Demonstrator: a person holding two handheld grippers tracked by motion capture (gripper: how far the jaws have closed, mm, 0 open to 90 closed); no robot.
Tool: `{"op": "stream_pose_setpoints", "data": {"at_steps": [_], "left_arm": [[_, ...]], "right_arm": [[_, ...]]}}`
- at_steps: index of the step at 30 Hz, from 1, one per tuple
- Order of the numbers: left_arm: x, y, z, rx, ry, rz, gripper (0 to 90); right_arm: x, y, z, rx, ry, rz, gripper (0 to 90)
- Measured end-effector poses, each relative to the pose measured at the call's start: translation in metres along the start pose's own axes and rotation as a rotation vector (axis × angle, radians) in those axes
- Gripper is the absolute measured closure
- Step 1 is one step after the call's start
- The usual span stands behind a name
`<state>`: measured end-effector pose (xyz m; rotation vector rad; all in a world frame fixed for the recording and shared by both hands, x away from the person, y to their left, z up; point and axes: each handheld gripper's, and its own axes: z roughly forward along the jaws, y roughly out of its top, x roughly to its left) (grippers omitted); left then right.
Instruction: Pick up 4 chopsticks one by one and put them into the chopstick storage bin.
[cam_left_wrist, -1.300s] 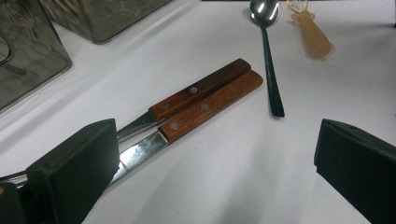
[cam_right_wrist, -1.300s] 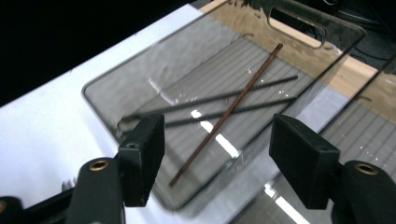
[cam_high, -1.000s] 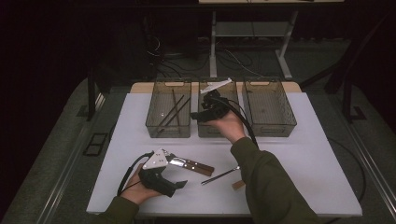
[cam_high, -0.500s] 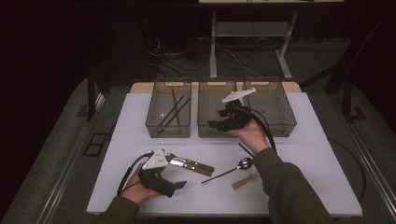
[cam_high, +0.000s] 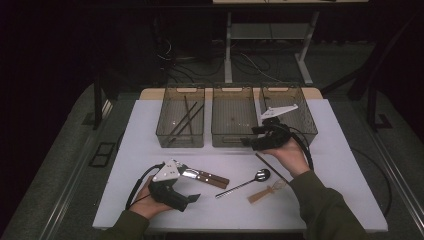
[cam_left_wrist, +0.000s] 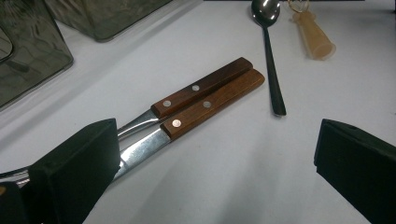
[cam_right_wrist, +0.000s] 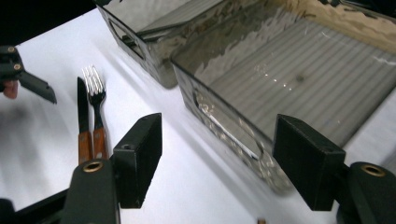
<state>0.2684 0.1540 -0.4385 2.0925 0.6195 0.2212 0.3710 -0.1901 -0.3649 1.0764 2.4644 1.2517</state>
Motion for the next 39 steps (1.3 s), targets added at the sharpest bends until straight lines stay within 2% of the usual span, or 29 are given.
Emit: {"op": "stream_pose_setpoints", "data": {"at_steps": [9, 13, 16, 18, 23, 26, 28, 34, 39], "left_arm": [[0.000, 0.000, 0.000, 0.004, -0.002, 0.000, 0.0], [-0.001, 0.000, 0.001, 0.008, -0.003, 0.002, 0.0], [-0.001, 0.000, 0.001, 0.006, -0.003, 0.003, 0.0], [-0.001, 0.000, 0.001, 0.005, -0.003, 0.003, 0.0], [-0.001, 0.000, 0.001, 0.003, -0.003, 0.001, 0.0], [-0.001, 0.000, 0.001, 0.002, -0.002, 0.002, 0.0], [-0.002, 0.000, 0.001, 0.003, -0.002, 0.002, 0.0], [-0.002, 0.000, 0.000, 0.002, -0.002, 0.005, 0.0], [-0.002, 0.000, 0.000, 0.004, -0.003, 0.007, 0.0]], "right_arm": [[-0.005, -0.026, -0.020, -0.002, 0.002, 0.011, 33.8], [-0.004, -0.038, -0.028, -0.001, -0.023, 0.002, 34.4], [-0.005, -0.045, -0.032, 0.021, -0.036, 0.020, 34.1], [-0.005, -0.051, -0.035, 0.026, -0.047, 0.010, 33.9], [-0.005, -0.064, -0.044, 0.032, -0.052, 0.011, 37.1], [-0.005, -0.071, -0.049, 0.035, -0.055, 0.031, 36.7], [-0.006, -0.076, -0.053, 0.036, -0.052, 0.028, 41.1], [-0.006, -0.088, -0.063, 0.038, -0.086, 0.031, 48.6], [-0.005, -0.101, -0.070, 0.055, -0.087, 0.032, 58.0]]}}
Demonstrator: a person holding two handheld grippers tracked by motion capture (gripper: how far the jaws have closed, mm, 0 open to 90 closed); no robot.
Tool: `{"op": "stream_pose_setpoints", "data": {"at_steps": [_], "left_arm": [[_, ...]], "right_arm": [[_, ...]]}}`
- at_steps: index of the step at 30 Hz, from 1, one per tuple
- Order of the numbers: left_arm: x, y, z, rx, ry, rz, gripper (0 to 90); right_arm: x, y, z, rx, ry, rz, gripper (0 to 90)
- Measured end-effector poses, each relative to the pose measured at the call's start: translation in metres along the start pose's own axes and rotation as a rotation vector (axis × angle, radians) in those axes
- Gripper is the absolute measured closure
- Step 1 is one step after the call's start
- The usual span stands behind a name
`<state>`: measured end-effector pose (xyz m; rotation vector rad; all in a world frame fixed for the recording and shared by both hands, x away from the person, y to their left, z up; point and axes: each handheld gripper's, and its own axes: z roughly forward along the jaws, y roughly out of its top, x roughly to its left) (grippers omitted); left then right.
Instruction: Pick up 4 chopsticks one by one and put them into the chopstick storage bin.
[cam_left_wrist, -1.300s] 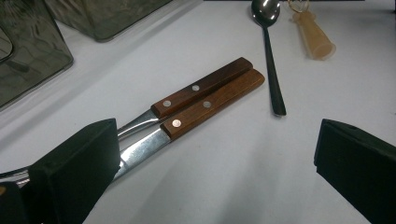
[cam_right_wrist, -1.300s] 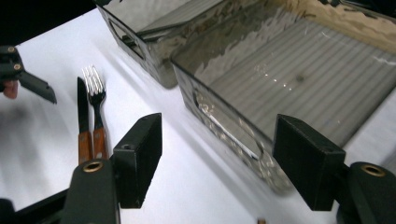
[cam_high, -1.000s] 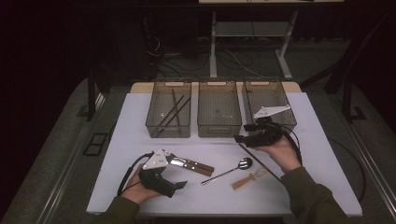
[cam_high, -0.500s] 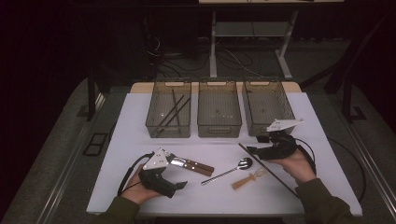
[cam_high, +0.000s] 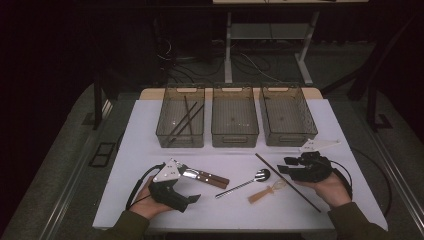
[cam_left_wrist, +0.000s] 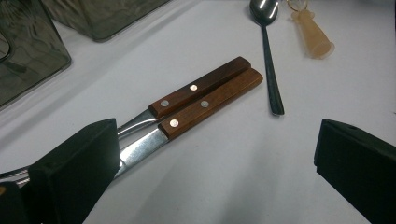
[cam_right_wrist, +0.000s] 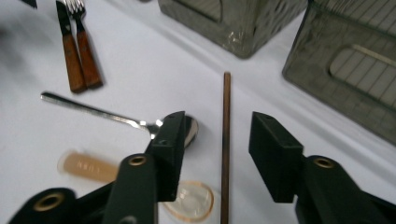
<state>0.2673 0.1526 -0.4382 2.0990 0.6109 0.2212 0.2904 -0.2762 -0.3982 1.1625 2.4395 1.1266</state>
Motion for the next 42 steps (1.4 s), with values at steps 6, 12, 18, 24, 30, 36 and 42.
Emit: {"op": "stream_pose_setpoints", "data": {"at_steps": [6, 12, 18, 24, 30, 36, 42], "left_arm": [[0.000, 0.000, 0.000, -0.001, 0.001, -0.001, 0.0], [-0.001, 0.000, 0.001, 0.004, 0.000, -0.002, 0.0], [-0.001, 0.000, 0.000, 0.002, 0.000, -0.004, 0.0], [-0.002, 0.000, 0.001, 0.008, 0.002, 0.001, 0.0], [-0.002, 0.000, 0.001, 0.010, -0.001, 0.005, 0.0], [-0.001, 0.000, 0.002, 0.015, -0.004, 0.013, 0.0], [-0.002, 0.000, 0.002, 0.020, -0.006, 0.014, 0.0]], "right_arm": [[-0.001, -0.018, -0.005, 0.025, 0.010, -0.003, 68.4], [0.000, -0.032, -0.008, 0.051, 0.004, -0.002, 70.5], [-0.003, -0.042, -0.006, 0.088, -0.009, -0.005, 73.8], [-0.007, -0.047, 0.001, 0.127, -0.006, -0.002, 76.3], [-0.011, -0.051, 0.007, 0.154, -0.007, -0.001, 78.0], [-0.008, -0.051, 0.009, 0.158, -0.012, -0.018, 80.0], [-0.007, -0.052, 0.010, 0.158, -0.029, -0.040, 83.4]]}}
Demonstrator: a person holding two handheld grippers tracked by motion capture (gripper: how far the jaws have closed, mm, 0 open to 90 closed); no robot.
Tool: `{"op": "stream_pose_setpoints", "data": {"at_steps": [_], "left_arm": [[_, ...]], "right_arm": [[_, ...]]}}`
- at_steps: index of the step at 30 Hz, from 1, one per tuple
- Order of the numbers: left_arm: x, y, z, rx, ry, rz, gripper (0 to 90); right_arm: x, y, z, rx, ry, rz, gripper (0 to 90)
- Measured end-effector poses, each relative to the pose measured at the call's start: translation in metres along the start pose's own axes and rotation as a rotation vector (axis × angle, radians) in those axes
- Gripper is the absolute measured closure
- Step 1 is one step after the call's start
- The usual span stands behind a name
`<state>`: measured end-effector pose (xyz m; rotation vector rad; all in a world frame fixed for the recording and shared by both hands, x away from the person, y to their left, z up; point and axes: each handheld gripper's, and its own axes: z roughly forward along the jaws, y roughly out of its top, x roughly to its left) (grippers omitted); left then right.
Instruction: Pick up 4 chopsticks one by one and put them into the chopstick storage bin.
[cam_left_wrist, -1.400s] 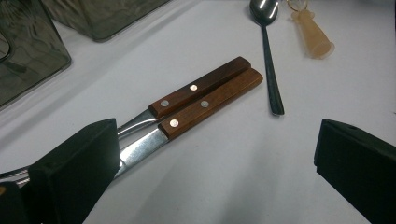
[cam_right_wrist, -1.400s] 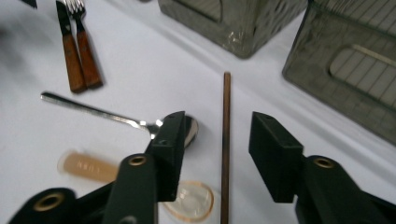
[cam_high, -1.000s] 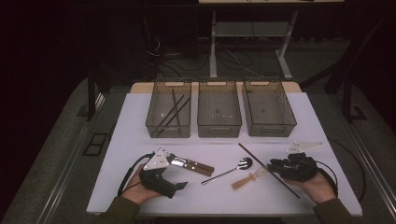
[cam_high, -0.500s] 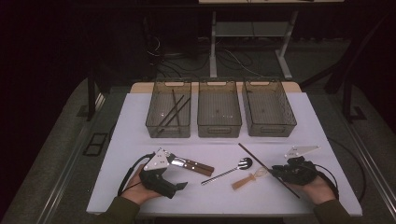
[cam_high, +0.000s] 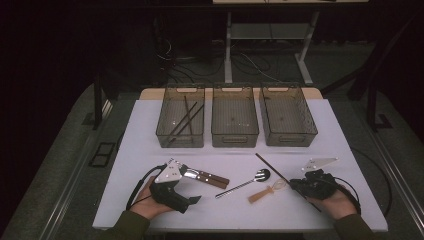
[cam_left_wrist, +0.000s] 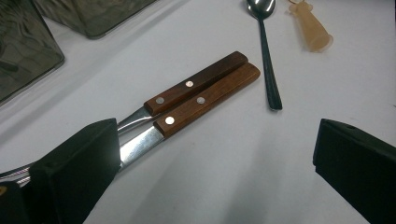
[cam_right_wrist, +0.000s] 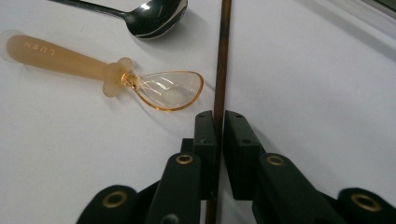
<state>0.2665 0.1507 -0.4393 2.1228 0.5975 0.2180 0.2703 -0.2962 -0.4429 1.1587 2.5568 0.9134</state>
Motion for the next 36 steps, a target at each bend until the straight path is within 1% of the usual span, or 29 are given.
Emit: {"op": "stream_pose_setpoints", "data": {"at_steps": [13, 15, 18, 20, 22, 25, 26, 29, 32, 34, 36], "left_arm": [[0.000, 0.000, 0.001, 0.000, 0.002, -0.001, 0.0], [-0.001, 0.000, 0.001, 0.000, 0.002, 0.000, 0.0], [-0.001, 0.000, 0.001, 0.001, 0.005, -0.005, 0.0], [-0.001, 0.000, 0.000, 0.001, 0.005, -0.005, 0.0], [-0.001, 0.000, 0.000, 0.000, 0.005, -0.005, 0.0], [-0.001, 0.000, 0.000, 0.001, 0.004, -0.005, 0.0], [-0.001, 0.000, 0.000, 0.001, 0.004, -0.005, 0.0], [-0.001, 0.000, 0.000, 0.001, 0.004, -0.006, 0.0], [-0.001, 0.000, 0.000, 0.001, 0.004, -0.005, 0.0], [-0.001, 0.000, 0.000, 0.001, 0.005, -0.006, 0.0], [-0.001, 0.000, 0.000, 0.001, 0.005, -0.006, 0.0]], "right_arm": [[-0.001, 0.000, 0.000, -0.003, 0.008, 0.009, 83.9], [-0.002, -0.001, 0.000, -0.008, 0.012, 0.017, 83.9], [-0.002, -0.002, 0.000, -0.012, 0.017, 0.011, 83.9], [-0.002, -0.001, 0.000, -0.006, 0.011, 0.013, 84.3], [-0.001, 0.000, 0.000, 0.000, 0.009, 0.002, 84.8], [-0.003, 0.001, -0.001, 0.002, 0.017, 0.009, 84.8], [-0.003, 0.001, -0.002, -0.006, 0.022, 0.009, 84.8], [-0.005, 0.002, -0.006, -0.026, 0.017, 0.004, 84.8], [-0.006, 0.002, -0.009, -0.038, 0.025, 0.018, 84.9], [-0.007, 0.003, -0.011, -0.051, 0.027, 0.003, 85.0], [-0.007, 0.003, -0.013, -0.063, 0.033, 0.009, 85.0]]}}
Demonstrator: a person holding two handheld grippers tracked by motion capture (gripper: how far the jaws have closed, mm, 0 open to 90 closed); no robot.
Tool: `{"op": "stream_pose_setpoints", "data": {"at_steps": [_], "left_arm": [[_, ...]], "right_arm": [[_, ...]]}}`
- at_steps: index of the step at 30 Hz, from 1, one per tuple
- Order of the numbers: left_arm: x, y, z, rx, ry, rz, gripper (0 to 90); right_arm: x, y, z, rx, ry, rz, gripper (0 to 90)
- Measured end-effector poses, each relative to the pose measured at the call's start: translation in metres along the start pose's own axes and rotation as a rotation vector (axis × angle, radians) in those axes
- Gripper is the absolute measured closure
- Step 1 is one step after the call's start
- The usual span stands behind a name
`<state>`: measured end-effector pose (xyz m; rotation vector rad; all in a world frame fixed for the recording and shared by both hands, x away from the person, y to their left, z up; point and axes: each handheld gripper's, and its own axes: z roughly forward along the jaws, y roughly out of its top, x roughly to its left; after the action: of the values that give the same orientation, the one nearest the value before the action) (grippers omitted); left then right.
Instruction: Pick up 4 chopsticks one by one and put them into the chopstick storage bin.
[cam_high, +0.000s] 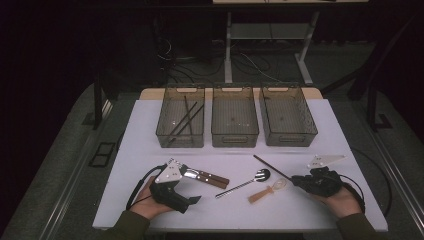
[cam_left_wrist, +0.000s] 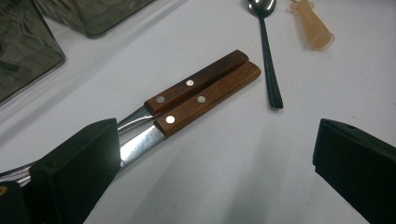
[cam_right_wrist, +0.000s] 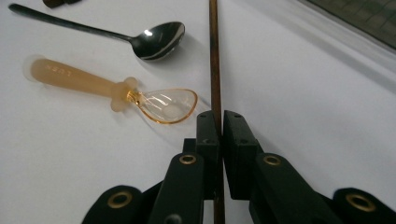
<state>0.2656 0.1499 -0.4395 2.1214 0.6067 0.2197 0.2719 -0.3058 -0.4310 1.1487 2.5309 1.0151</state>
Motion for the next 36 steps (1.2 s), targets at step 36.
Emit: {"op": "stream_pose_setpoints", "data": {"at_steps": [36], "left_arm": [[0.001, 0.000, 0.001, 0.002, -0.004, 0.006, 0.0]], "right_arm": [[0.008, 0.033, -0.013, -0.151, 0.103, 0.022, 84.9]]}}
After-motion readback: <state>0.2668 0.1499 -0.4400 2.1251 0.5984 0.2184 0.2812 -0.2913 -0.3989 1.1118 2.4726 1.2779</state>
